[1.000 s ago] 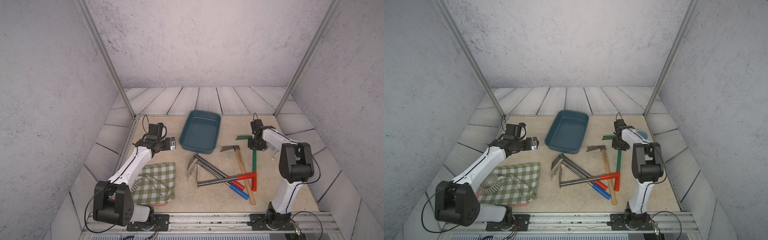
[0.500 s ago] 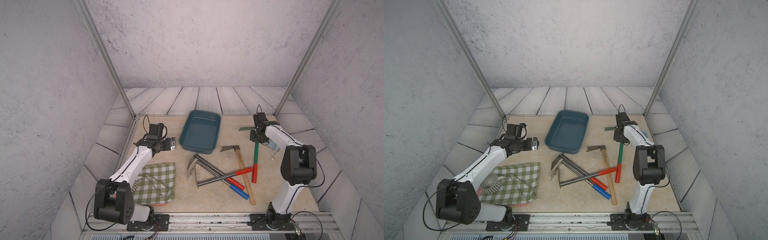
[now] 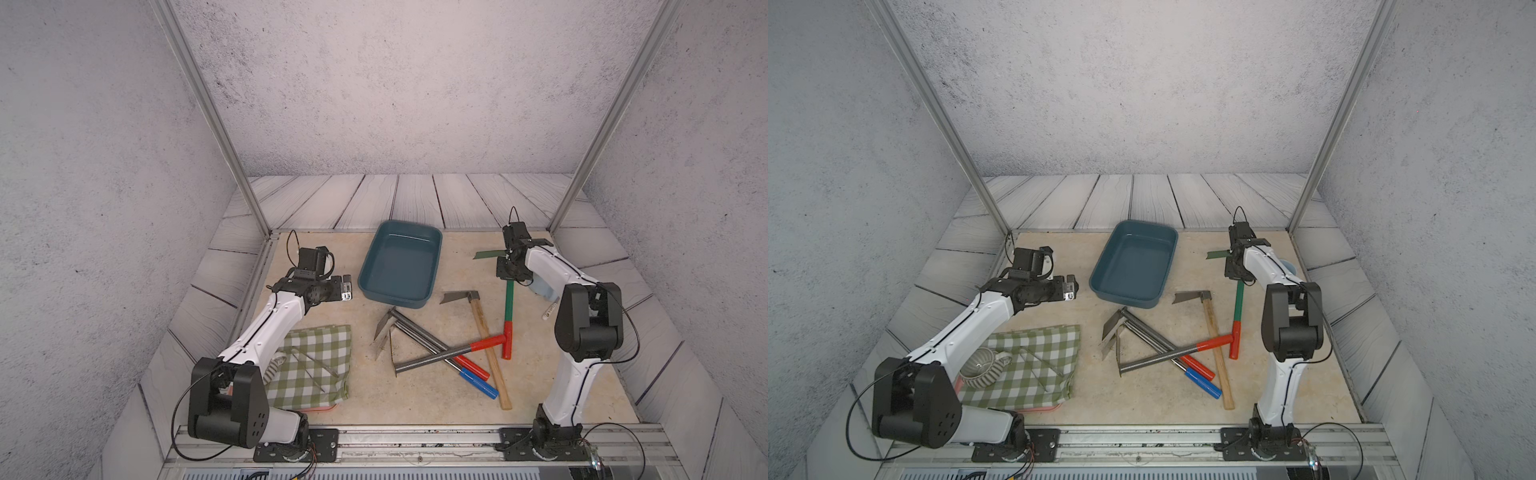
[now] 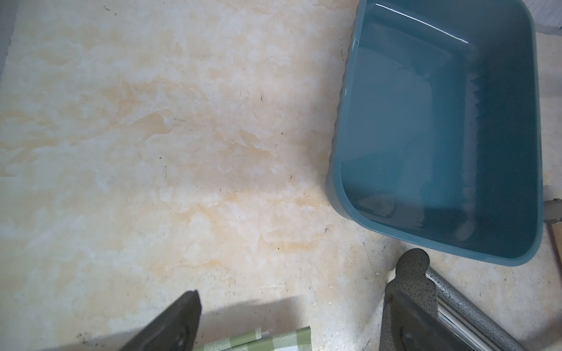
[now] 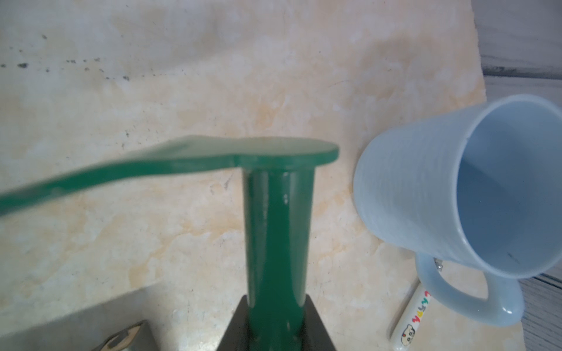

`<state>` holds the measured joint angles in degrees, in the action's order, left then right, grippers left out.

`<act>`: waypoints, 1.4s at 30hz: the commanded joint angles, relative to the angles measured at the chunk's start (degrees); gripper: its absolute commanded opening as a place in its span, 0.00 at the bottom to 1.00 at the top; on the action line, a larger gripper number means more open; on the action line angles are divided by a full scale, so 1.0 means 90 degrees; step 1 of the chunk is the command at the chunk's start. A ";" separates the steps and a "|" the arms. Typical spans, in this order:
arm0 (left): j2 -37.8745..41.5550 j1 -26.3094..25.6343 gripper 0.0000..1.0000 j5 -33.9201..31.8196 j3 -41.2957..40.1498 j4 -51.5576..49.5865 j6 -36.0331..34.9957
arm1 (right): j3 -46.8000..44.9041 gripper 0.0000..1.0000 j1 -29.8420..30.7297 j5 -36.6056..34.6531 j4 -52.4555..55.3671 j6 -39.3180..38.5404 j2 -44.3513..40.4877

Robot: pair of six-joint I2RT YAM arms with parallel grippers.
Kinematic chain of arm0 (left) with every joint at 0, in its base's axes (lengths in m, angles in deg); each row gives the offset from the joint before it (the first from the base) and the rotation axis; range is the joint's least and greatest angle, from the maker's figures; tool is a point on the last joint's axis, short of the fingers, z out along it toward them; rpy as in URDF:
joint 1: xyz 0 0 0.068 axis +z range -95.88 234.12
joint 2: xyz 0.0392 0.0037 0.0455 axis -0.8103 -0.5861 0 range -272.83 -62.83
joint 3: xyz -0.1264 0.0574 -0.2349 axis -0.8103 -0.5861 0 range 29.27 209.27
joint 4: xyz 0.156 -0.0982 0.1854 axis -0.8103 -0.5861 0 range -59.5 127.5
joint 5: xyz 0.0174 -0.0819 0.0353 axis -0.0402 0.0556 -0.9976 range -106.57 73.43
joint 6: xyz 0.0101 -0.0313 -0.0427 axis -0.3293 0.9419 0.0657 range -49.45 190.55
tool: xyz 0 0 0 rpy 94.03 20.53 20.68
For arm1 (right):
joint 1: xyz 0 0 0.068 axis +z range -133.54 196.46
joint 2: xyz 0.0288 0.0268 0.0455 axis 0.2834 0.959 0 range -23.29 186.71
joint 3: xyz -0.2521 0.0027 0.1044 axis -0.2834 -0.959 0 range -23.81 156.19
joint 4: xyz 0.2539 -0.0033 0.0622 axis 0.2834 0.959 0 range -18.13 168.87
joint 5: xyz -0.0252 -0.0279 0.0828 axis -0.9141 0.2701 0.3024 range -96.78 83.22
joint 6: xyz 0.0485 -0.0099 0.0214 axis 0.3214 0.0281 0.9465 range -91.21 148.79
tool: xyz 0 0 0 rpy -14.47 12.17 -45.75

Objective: Put the small hoe into the storage box
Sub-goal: Pick up the hoe from the center of the board.

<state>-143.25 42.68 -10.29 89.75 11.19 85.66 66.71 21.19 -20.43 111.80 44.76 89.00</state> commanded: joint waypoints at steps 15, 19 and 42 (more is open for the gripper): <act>-0.0310 -0.0076 0.98 0.0152 0.0137 0.0125 0.0002 | 0.0723 0.00 -0.0020 -0.0183 -0.0283 -0.0163 -0.0358; -0.0298 -0.0076 0.98 0.0122 0.0110 0.0116 -0.0009 | 0.0757 0.00 -0.0026 -0.0146 -0.0303 -0.0163 -0.0546; -0.0320 -0.0086 0.98 0.0104 0.0109 0.0151 -0.0029 | 0.1343 0.00 0.0048 0.0069 -0.0318 -0.0219 -0.1217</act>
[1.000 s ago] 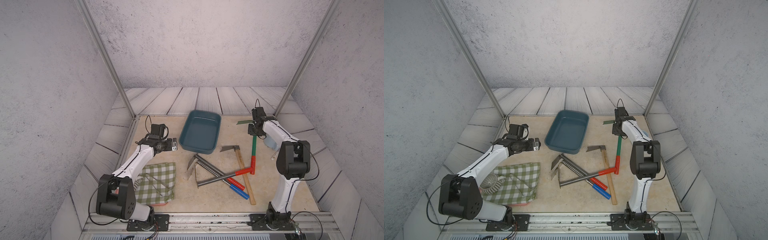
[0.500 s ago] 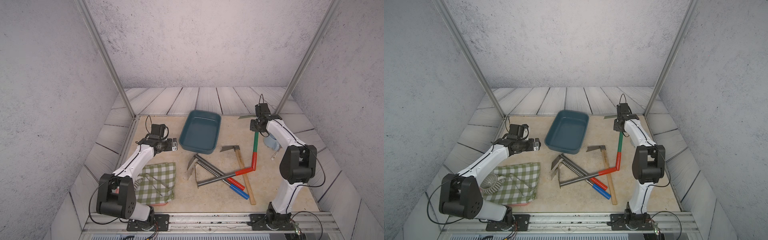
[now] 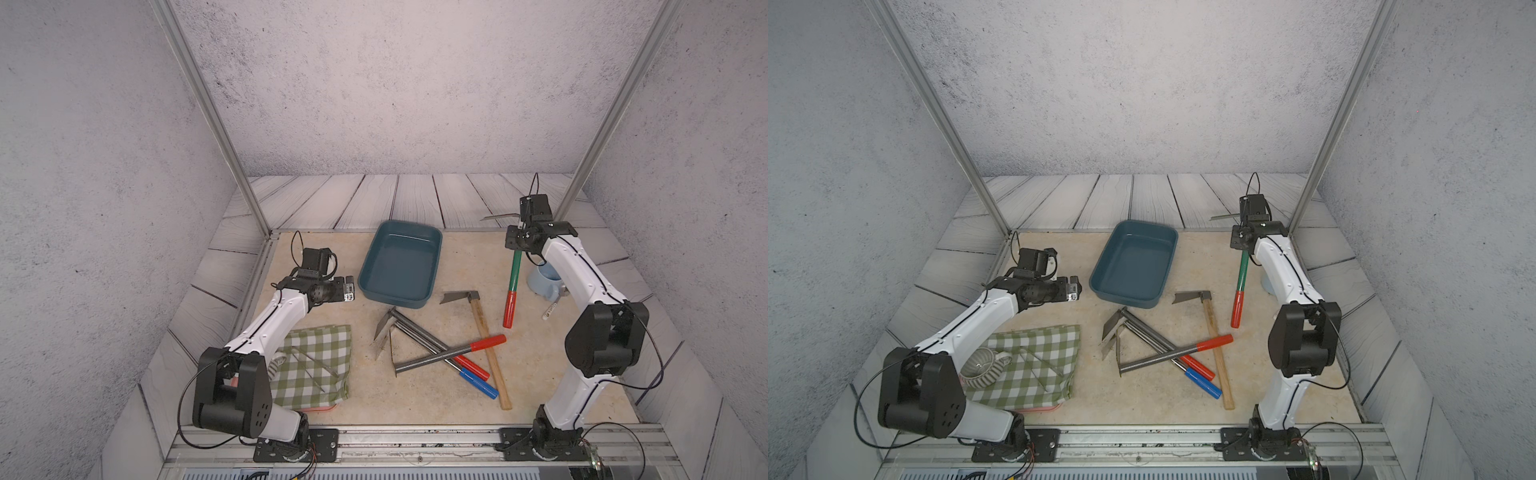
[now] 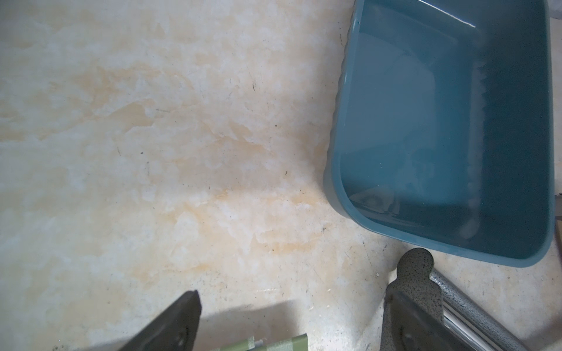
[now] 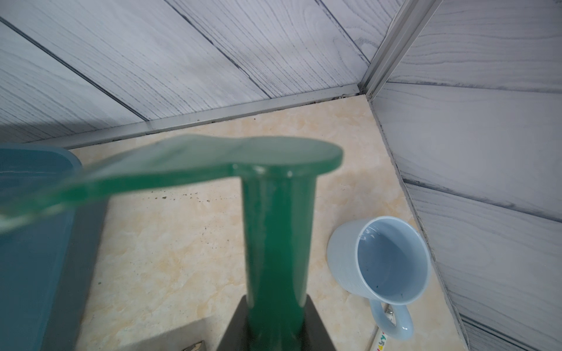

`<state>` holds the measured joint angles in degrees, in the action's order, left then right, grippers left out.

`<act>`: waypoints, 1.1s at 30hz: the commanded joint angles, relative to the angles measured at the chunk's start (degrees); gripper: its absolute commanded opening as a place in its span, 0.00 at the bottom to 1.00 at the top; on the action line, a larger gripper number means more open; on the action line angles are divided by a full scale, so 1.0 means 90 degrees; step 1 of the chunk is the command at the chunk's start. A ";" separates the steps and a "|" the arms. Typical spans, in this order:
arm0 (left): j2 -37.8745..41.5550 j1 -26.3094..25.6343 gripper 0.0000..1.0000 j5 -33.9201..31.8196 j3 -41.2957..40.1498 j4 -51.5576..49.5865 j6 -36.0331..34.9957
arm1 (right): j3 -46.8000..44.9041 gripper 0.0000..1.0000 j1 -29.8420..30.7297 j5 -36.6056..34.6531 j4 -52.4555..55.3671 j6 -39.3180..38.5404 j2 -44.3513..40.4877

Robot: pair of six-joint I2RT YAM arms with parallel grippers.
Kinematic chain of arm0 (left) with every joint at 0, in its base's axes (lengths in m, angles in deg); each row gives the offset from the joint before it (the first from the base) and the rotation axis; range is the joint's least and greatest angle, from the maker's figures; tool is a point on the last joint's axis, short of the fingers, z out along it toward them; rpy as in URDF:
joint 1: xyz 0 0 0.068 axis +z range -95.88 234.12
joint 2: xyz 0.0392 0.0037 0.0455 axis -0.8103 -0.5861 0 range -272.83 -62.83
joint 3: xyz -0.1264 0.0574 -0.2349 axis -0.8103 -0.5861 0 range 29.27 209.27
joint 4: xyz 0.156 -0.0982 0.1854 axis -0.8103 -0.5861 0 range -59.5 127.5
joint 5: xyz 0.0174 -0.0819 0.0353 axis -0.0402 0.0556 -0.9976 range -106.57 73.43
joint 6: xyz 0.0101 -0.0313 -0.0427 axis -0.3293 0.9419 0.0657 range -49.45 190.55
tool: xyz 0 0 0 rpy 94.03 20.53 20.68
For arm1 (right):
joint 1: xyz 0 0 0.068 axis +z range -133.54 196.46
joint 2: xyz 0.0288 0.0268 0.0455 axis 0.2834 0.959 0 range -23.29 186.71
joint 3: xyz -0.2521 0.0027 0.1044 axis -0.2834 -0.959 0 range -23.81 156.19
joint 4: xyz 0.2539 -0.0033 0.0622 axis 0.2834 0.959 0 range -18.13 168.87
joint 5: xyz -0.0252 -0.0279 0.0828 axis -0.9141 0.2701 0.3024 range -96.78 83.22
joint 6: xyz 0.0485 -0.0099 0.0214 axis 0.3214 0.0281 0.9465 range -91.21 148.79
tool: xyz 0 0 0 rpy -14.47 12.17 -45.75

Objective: Put the small hoe into the storage box
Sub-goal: Pick up the hoe from the center of the board, then move the storage box to the center of the board.

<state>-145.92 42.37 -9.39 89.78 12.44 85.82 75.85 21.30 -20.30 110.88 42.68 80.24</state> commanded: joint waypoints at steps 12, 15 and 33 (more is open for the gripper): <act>0.0003 -0.0057 0.98 -0.0007 0.0117 0.0018 -0.0065 | 0.1062 0.00 0.0468 0.0973 0.0051 0.0132 -0.0039; -0.0003 -0.0052 0.98 0.0003 0.0117 0.0012 -0.0067 | 0.1164 0.00 0.0581 0.1231 0.0013 0.0272 0.0024; 0.0024 -0.0052 0.98 0.0076 0.0114 0.0003 -0.0066 | 0.2086 0.00 0.1167 0.2854 -0.0261 0.1399 0.0869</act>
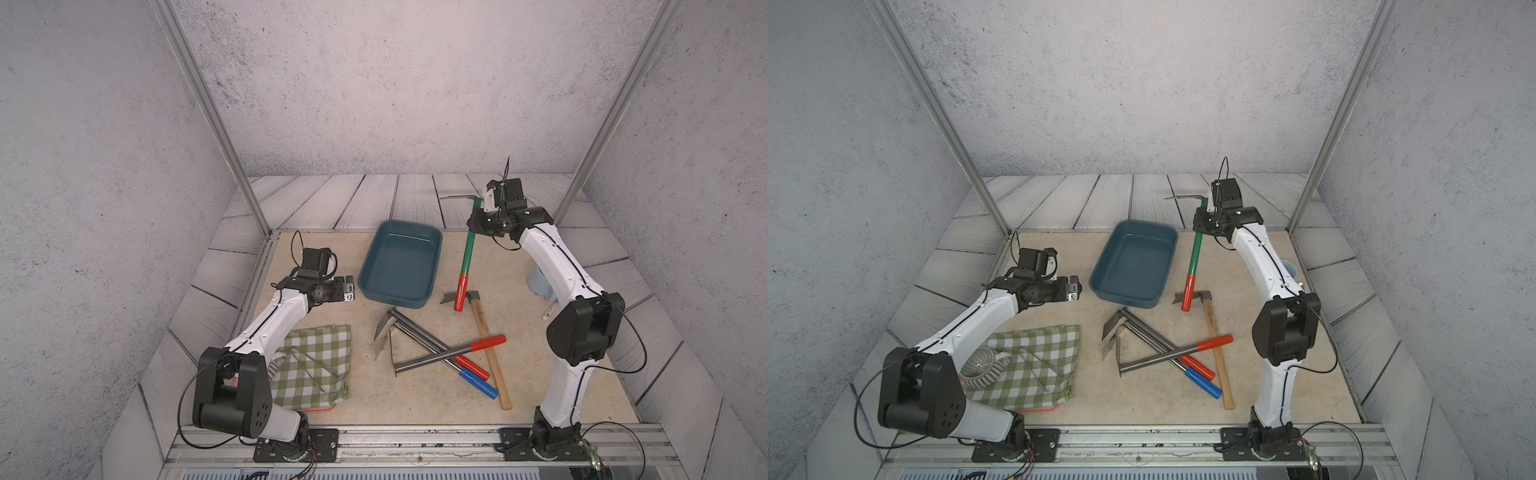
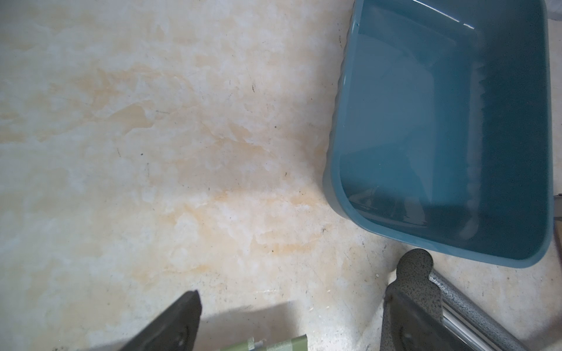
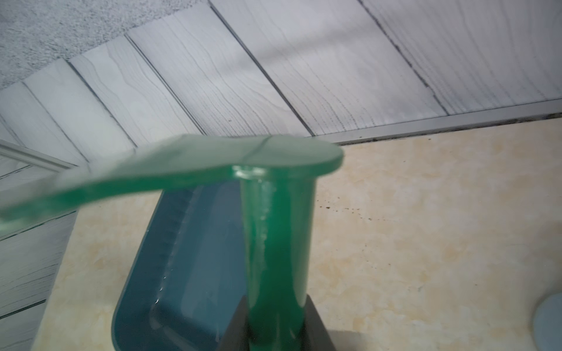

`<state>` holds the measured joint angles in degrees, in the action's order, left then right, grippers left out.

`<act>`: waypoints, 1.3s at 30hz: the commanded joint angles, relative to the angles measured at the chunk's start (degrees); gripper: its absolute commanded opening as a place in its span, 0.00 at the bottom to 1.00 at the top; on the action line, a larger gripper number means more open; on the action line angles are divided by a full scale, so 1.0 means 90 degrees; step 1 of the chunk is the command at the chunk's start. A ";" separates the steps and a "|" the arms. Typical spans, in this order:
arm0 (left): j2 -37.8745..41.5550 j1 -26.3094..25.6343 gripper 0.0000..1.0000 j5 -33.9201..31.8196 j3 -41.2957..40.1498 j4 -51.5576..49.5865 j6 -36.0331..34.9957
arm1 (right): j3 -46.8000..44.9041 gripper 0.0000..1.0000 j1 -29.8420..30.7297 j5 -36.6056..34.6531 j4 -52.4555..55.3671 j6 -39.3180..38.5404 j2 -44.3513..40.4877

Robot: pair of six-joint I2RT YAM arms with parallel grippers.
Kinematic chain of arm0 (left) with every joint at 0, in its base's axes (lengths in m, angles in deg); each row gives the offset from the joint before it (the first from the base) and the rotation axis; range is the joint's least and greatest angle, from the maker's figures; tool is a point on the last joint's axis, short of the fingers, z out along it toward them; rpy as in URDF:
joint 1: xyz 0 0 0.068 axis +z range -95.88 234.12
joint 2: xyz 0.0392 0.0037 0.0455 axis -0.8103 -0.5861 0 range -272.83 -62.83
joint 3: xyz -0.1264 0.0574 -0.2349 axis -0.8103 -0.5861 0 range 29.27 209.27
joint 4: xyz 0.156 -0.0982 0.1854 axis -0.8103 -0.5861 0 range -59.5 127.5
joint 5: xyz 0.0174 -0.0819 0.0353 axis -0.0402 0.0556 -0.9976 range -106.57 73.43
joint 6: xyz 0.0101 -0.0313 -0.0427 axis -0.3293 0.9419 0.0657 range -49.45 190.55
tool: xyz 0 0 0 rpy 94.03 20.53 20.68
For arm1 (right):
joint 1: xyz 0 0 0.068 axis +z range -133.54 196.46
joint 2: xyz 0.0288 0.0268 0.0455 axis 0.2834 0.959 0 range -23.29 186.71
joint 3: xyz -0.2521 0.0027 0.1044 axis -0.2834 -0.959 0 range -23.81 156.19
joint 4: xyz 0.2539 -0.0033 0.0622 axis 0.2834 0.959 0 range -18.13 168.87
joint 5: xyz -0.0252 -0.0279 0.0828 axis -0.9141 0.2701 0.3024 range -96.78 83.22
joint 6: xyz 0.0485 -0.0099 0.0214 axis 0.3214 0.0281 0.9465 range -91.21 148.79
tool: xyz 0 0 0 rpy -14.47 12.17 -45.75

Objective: Put the small hoe into the storage box
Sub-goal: Move the storage box to the center of the board.

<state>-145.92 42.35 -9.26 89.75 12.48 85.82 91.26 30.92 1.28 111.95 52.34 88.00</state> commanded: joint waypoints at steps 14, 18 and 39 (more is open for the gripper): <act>-0.0006 -0.0050 0.97 0.0174 0.0134 -0.0015 -0.0036 | 0.0421 0.00 0.0518 0.1495 -0.1002 0.1259 0.0723; -0.0007 -0.0061 0.96 0.0213 0.0134 -0.0003 -0.0027 | 0.0492 0.00 0.0622 0.1644 -0.1170 0.1468 0.0996; -0.0010 -0.0125 0.96 0.0291 0.0123 0.0017 0.0027 | 0.1619 0.00 0.0611 0.2572 -0.1120 0.1975 0.2745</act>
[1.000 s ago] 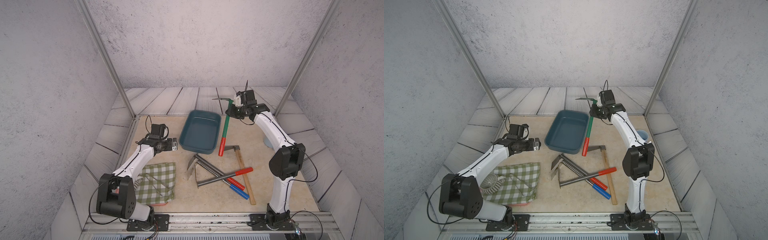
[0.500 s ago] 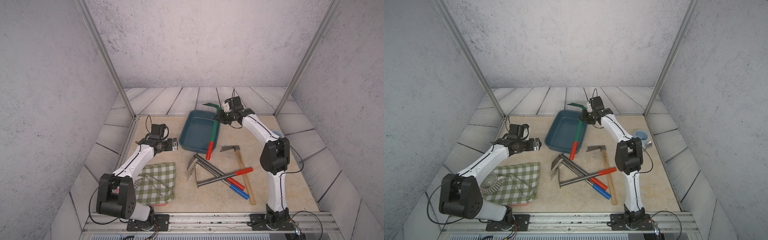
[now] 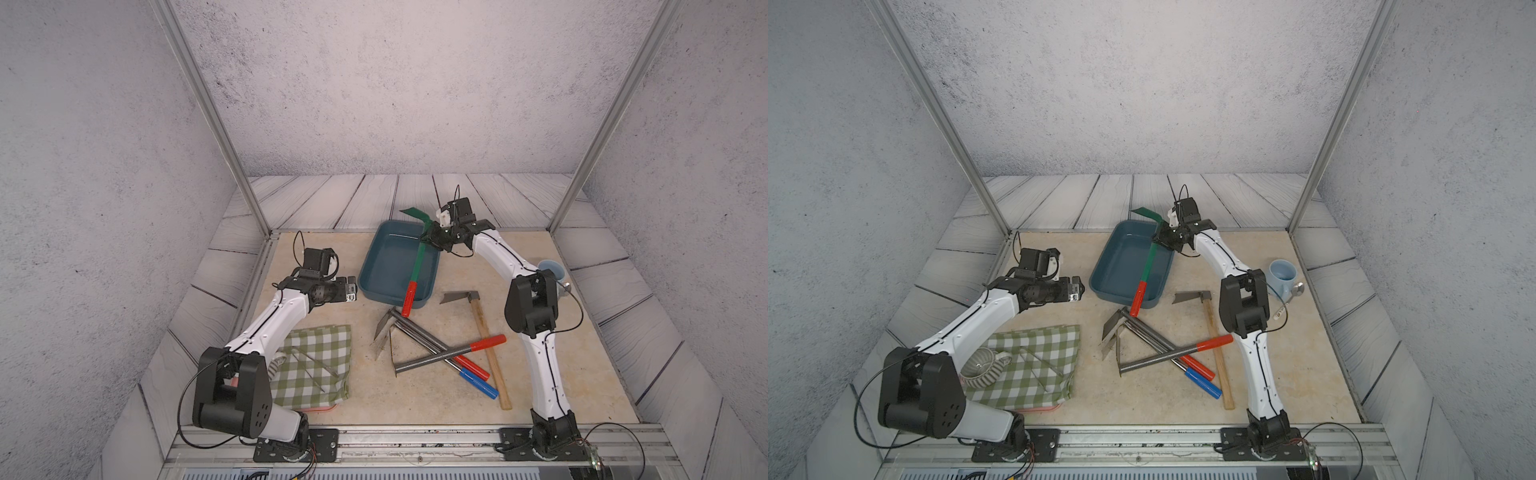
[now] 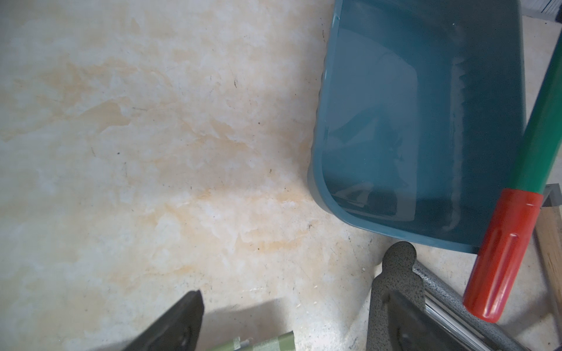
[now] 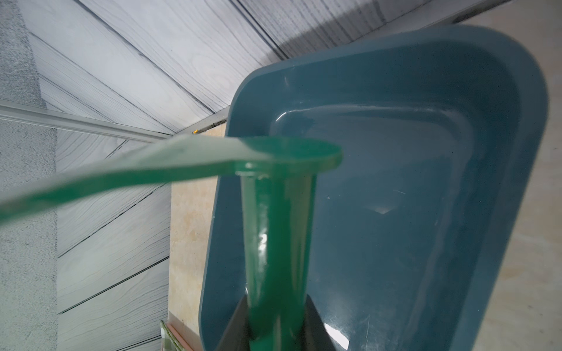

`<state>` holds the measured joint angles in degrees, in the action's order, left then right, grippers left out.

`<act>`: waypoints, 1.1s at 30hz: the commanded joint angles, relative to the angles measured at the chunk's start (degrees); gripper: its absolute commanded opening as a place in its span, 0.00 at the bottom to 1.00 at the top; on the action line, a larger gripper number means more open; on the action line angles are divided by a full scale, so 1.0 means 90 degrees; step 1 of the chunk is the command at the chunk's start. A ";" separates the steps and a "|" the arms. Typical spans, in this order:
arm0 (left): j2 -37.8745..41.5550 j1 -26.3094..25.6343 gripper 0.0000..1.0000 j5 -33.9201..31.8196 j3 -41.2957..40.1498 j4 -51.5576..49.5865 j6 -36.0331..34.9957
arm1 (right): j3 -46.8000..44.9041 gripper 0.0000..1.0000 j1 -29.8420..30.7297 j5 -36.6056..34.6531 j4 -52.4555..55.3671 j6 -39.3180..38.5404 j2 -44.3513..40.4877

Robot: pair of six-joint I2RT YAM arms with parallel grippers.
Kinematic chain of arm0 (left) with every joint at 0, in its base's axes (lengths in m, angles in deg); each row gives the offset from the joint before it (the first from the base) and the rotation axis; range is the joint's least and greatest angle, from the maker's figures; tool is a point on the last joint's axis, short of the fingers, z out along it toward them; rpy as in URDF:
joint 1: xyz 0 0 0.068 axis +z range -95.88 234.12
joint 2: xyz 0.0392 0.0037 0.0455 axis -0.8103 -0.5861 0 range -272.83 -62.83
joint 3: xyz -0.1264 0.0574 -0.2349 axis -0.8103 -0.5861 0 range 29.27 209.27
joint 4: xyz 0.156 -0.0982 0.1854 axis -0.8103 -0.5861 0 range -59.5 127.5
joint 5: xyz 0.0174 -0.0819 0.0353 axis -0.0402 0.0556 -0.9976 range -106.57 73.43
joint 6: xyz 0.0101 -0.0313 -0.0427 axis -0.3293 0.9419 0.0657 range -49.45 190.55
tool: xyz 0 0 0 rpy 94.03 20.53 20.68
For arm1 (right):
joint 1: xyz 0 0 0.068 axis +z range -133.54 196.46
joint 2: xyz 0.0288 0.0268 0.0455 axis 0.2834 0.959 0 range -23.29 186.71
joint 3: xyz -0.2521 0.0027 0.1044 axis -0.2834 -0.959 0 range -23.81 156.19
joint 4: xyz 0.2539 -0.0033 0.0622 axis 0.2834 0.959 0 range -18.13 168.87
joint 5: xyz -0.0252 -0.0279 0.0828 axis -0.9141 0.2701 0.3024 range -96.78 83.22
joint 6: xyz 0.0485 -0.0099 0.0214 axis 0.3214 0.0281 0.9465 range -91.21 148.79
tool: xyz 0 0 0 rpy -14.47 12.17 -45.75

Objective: Put the small hoe into the storage box
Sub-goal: Move the storage box to the center of the board.

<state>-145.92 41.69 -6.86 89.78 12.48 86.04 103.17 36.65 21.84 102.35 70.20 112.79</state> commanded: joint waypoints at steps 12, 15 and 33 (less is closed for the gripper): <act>-0.0084 -0.0065 0.96 0.0052 0.0132 0.0004 0.0008 | 0.0391 0.01 -0.0161 0.0458 0.0122 -0.0069 0.0437; -0.0093 -0.0108 0.95 0.0044 0.0148 -0.0009 0.0004 | 0.0375 0.01 -0.0182 0.0410 0.0158 -0.0125 0.0561; -0.0189 -0.0270 0.95 -0.0035 0.0184 -0.0070 -0.0051 | 0.1431 0.02 -0.0258 -0.0688 0.1895 -0.1156 0.1079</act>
<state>-146.68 39.57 -6.88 89.82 12.44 86.01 113.83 34.83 20.16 115.14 65.87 124.35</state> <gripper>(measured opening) 0.950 0.251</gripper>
